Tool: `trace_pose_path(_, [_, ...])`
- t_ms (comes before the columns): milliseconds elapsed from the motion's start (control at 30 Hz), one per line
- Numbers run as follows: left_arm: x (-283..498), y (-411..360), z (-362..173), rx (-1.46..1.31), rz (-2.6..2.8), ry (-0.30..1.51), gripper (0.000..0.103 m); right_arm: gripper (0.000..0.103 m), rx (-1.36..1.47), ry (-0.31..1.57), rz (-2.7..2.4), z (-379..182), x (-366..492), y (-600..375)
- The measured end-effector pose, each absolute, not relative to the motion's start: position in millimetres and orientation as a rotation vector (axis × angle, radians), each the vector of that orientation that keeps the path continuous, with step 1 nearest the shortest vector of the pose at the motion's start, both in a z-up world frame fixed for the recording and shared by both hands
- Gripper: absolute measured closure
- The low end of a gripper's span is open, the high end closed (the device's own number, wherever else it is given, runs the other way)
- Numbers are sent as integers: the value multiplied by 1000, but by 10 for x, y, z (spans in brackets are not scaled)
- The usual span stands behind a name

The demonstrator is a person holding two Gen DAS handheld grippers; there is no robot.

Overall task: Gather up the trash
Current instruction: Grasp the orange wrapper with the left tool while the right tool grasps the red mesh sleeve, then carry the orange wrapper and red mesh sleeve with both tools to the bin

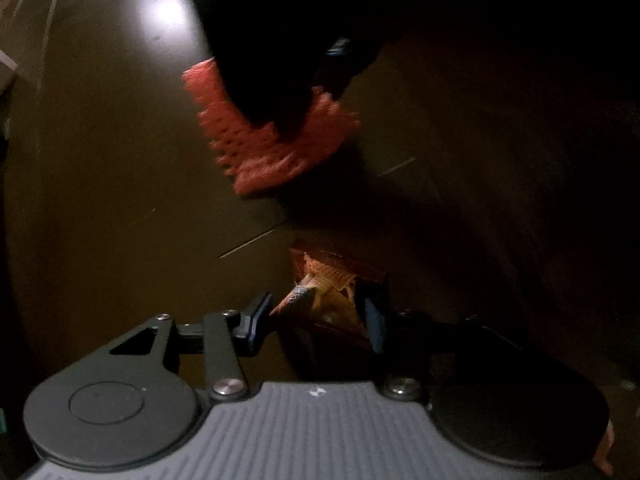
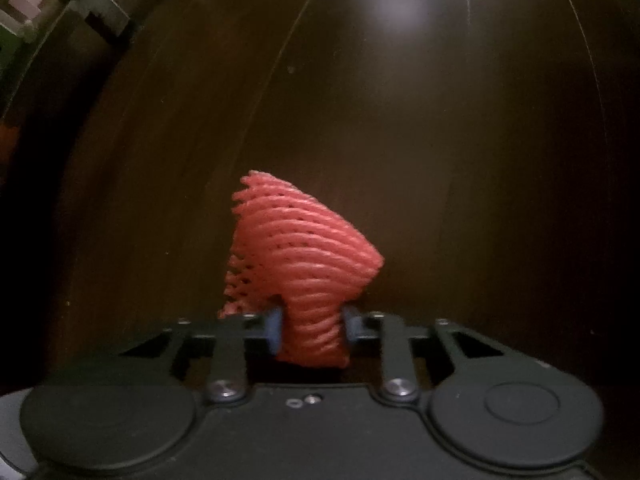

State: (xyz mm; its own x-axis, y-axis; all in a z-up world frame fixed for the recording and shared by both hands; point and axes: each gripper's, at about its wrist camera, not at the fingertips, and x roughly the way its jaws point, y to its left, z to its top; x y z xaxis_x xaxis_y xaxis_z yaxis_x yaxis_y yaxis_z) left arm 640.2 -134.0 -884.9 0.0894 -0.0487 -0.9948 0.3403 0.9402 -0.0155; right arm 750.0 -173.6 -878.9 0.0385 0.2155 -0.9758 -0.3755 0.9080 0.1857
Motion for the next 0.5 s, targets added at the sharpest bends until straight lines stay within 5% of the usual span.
trace_pose_path(67, [6389,-1305,-8826,229,-261,1458,60,95,-137,1443,442,-8741,7477,-1765])
trace_pose_path(500, [6205,-1029,-8049,57,-158,1415,63,95,99,1368,322,-7910,7113,-2130])
